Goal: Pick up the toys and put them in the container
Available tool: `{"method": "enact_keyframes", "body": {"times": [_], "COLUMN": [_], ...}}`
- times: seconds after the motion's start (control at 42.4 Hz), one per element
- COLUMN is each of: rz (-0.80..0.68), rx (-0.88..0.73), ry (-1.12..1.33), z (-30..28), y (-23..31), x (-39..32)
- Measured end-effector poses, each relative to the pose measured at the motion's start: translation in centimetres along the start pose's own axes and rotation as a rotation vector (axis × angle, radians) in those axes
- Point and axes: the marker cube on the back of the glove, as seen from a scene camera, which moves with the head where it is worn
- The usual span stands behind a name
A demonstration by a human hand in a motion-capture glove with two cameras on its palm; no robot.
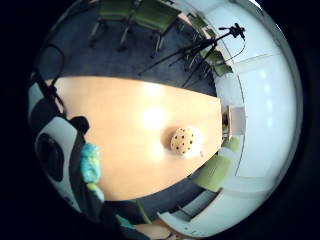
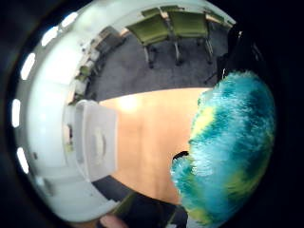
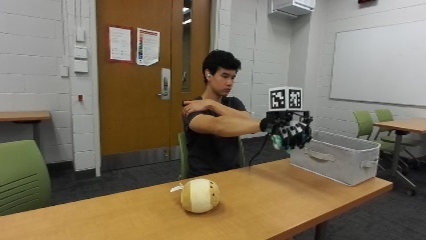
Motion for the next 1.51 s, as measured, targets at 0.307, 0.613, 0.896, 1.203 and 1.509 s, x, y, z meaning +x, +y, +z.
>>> {"method": "enact_keyframes", "body": {"times": [0.307, 0.613, 0.896, 1.203, 1.509], "rz": [-0.200, -0.466, -0.492, -0.469, -0.452], "rx": [0.113, 0.147, 0.110, -0.018, 0.051], "ry": [-0.095, -0.107, -0.207, -0.150, -0.039], "z": [-11.0, -14.7, -13.1, -10.5, -12.1], "y": [1.2, 4.3, 1.9, 1.6, 5.0], "x": [-15.0, -31.9, -34.5, -34.6, -32.9]}}
